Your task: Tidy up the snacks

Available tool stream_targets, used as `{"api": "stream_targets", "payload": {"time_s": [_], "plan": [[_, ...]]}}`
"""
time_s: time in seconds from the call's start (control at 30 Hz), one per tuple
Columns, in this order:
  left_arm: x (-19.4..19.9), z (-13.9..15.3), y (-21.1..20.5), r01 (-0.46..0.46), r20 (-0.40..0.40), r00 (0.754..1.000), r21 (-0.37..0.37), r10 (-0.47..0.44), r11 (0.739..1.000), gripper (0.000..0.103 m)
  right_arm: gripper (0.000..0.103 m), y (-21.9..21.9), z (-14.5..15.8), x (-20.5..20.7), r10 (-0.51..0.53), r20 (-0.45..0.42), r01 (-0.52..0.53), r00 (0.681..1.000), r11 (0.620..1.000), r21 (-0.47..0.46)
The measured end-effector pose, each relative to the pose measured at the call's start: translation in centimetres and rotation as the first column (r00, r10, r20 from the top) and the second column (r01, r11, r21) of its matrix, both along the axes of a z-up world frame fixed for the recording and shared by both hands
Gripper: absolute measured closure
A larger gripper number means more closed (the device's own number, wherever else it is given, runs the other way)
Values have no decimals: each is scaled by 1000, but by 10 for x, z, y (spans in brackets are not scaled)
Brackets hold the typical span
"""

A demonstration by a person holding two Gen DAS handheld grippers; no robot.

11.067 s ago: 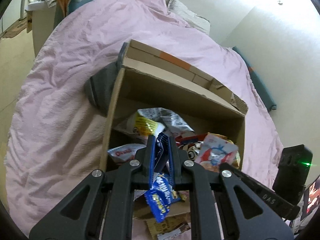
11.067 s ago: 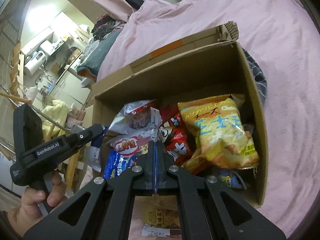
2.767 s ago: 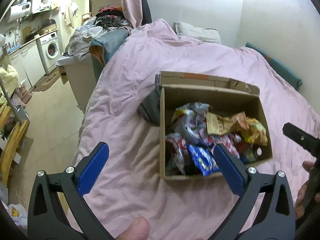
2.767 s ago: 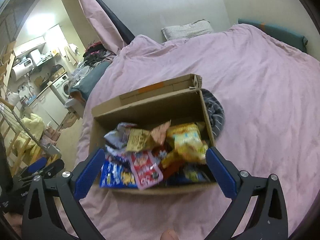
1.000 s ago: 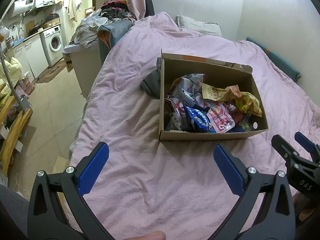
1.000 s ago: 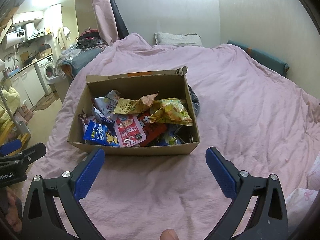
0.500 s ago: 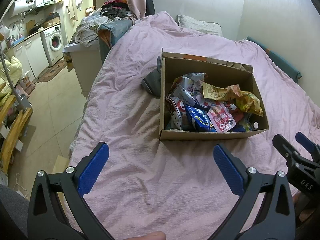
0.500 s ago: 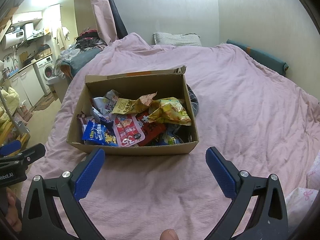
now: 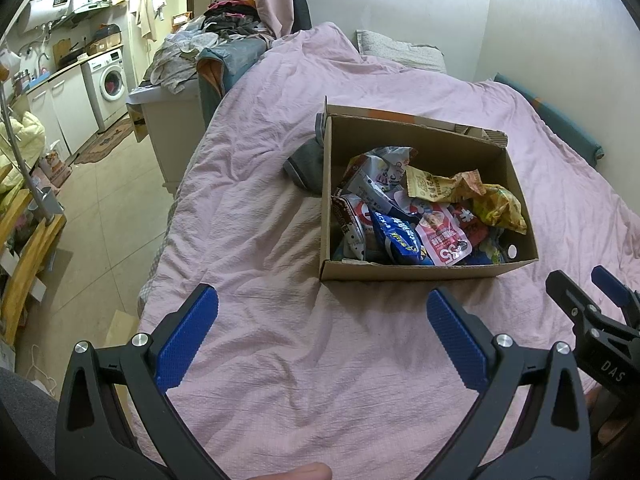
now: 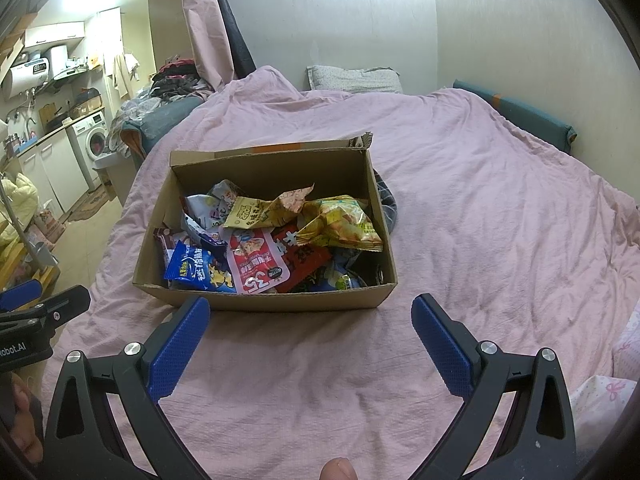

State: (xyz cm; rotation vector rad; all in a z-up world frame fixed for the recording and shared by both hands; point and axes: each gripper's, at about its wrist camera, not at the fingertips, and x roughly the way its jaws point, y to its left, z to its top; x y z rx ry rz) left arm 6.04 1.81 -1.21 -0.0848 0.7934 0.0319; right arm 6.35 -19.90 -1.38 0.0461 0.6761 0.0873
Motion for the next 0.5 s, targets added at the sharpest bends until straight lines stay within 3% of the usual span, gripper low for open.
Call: {"api": "stream_targets", "payload": {"time_s": [0.5], "plan": [[0,-1,0,5,-1,1000,-10,-5,1000,0,0,0,0,0,-1,3,1,1000,1000,-2]]}}
